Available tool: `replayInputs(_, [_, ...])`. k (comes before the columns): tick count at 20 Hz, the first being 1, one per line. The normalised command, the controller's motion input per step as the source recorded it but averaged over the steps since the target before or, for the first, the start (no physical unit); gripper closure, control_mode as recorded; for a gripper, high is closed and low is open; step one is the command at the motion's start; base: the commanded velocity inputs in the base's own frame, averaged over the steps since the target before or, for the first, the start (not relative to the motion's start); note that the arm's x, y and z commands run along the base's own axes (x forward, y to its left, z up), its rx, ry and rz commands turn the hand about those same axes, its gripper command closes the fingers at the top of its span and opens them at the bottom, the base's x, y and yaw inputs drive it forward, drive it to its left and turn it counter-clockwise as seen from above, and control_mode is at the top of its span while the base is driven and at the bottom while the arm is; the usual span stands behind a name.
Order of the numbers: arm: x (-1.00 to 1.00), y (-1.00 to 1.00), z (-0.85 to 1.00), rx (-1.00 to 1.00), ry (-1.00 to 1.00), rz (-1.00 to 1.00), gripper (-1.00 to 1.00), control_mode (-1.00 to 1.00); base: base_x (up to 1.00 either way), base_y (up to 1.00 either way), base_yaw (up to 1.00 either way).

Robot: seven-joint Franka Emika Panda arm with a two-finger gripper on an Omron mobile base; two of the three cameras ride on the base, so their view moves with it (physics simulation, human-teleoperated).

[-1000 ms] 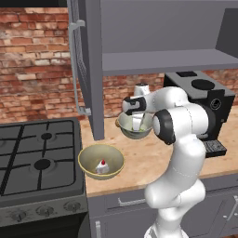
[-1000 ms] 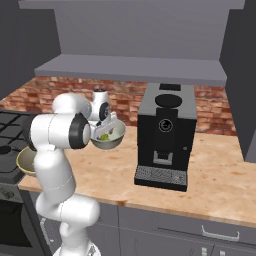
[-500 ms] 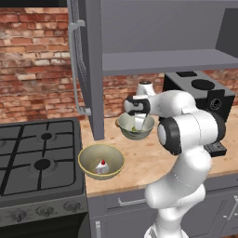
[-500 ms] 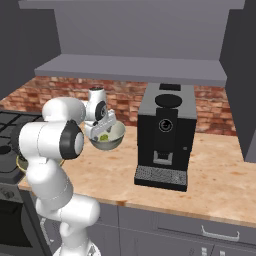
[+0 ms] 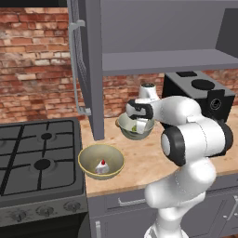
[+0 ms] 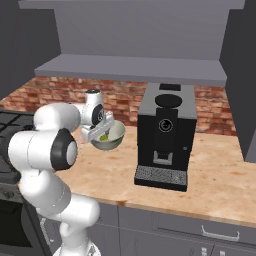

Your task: Pick both bowls and place them on the counter. Then place the cake in one bowl and place the broccoli in the other bowl.

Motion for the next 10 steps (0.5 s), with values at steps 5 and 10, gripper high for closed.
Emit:
replayInputs(5, [-0.62, 0.00, 0.17, 0.00, -0.10, -0.01, -1.00, -1.00, 0.00, 0.00, 0.00])
replayInputs(10, [-0.69, 0.00, 0.15, 0.00, -0.12, 0.00, -1.00, -1.00, 0.00, 0.00, 0.00])
